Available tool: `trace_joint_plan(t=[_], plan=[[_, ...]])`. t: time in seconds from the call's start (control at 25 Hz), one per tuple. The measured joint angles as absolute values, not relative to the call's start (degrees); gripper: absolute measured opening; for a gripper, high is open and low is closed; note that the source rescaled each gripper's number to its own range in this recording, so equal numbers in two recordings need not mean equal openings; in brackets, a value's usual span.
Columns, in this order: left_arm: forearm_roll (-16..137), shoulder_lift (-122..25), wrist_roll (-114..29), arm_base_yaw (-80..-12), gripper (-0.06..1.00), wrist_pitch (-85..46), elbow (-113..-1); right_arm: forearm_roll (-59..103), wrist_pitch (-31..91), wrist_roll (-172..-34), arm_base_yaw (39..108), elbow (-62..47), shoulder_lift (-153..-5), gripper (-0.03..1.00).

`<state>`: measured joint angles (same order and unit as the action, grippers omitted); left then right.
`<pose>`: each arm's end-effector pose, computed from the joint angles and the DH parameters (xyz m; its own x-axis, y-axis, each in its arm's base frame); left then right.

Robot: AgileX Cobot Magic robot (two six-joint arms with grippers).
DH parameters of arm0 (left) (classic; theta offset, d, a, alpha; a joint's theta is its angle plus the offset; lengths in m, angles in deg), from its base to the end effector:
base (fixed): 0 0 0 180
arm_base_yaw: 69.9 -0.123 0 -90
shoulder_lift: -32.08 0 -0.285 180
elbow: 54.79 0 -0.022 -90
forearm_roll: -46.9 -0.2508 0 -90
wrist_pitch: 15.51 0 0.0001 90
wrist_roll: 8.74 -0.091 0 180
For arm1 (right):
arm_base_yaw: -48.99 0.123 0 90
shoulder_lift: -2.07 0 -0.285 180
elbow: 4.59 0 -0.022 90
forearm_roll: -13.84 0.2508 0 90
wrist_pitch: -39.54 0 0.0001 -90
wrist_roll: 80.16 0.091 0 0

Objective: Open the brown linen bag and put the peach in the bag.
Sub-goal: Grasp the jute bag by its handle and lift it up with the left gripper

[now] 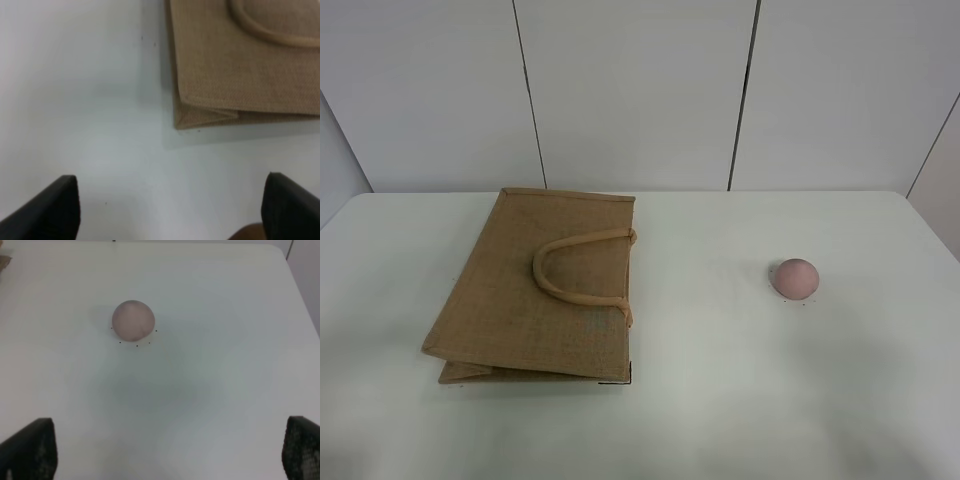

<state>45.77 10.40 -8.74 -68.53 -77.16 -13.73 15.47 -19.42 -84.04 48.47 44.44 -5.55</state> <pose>0.0231 0.0010 0.3112 -0.5645 0.0229 -0.8251 0.0149 0.9997 0.0175 -0.0031 0.0022 0.2776 -0.4308 -0.0491 -0.9011 -0.0358 0.9987 -0.0373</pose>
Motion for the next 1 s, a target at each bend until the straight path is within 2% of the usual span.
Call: trace_joint_plan(t=[0.36,0.68,1.0], plan=[[45.8,-29.3,-8.7,-68.5,1.00,-70.4,-30.3,15.5,-19.4,-84.0,48.5,44.4,-5.5,1.00],[45.9,-63.4,-8.7,-68.5,1.00,-66.8,-50.5,15.5,-19.4,-84.0,48.5,44.4,-5.5,1.00],[49.4,-83.1,-5.3,-66.8,1.00,-72.4,-67.5,15.5,-19.4,-84.0,48.5,44.4,-5.5,1.00]])
